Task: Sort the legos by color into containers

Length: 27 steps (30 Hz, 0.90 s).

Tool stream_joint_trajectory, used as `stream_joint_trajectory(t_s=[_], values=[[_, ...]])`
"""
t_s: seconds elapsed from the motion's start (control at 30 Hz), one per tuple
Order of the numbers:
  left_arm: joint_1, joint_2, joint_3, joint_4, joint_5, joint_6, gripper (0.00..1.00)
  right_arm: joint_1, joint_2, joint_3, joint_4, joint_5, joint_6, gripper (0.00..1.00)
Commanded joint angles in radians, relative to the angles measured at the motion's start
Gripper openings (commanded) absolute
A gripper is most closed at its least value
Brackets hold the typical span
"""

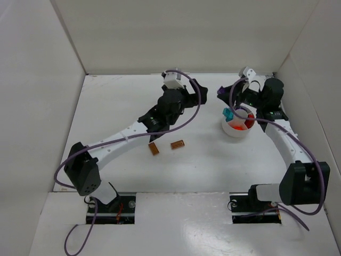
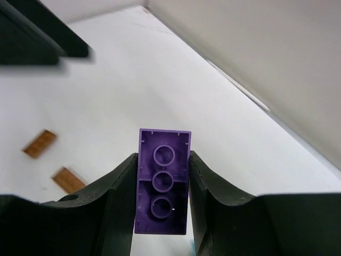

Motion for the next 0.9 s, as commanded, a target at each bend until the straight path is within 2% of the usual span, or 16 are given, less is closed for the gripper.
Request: stream_joint_trajectory(t_s=[0.0,0.03,0.1,0.13,0.17,0.2,0.23,0.27,0.37,0.53,0.67,0.87], values=[[0.064,-0.132,-0.047,-0.051,0.013,0.021,0.99,-0.123,0.025,0.0,-0.085,-0.053,-0.147,0.03],[0.075,-0.181,-0.067,-0.086,0.013,0.036,0.99,-0.146,0.026,0.012,-0.121,-0.029,-0.19,0.03],[0.119,-0.23,-0.116,-0.142,0.023,0.058,0.99,-0.203,0.07,0.095,-0.349,0.041,-0.36,0.04],[0.136,-0.279,-0.132,-0.174,0.024,0.058,0.99,-0.203,0.088,0.13,-0.424,0.095,-0.432,0.06],[0.153,-0.304,-0.15,-0.233,0.051,0.058,0.99,-0.203,0.11,0.172,-0.508,0.226,-0.497,0.06],[0.188,-0.327,-0.196,-0.258,0.051,0.058,0.99,-0.203,0.133,0.21,-0.635,0.278,-0.543,0.07],[0.204,-0.374,-0.224,-0.281,0.051,0.058,0.99,-0.203,0.175,0.268,-0.674,0.308,-0.624,0.07],[0.216,-0.397,-0.253,-0.316,0.06,0.058,0.99,-0.214,0.193,0.288,-0.699,0.363,-0.641,0.07],[0.279,-0.463,-0.345,-0.39,0.074,0.037,0.99,-0.225,0.231,0.327,-0.71,0.376,-0.698,0.11],[0.369,-0.497,-0.443,-0.438,0.157,0.003,0.99,-0.225,0.326,0.405,-0.803,0.257,-0.798,0.12],[0.382,-0.488,-0.452,-0.47,0.172,-0.006,0.99,-0.225,0.326,0.376,-0.795,0.215,-0.823,0.18],[0.391,-0.437,-0.452,-0.461,0.183,0.003,0.99,-0.225,0.349,0.358,-0.784,0.143,-0.823,0.22]])
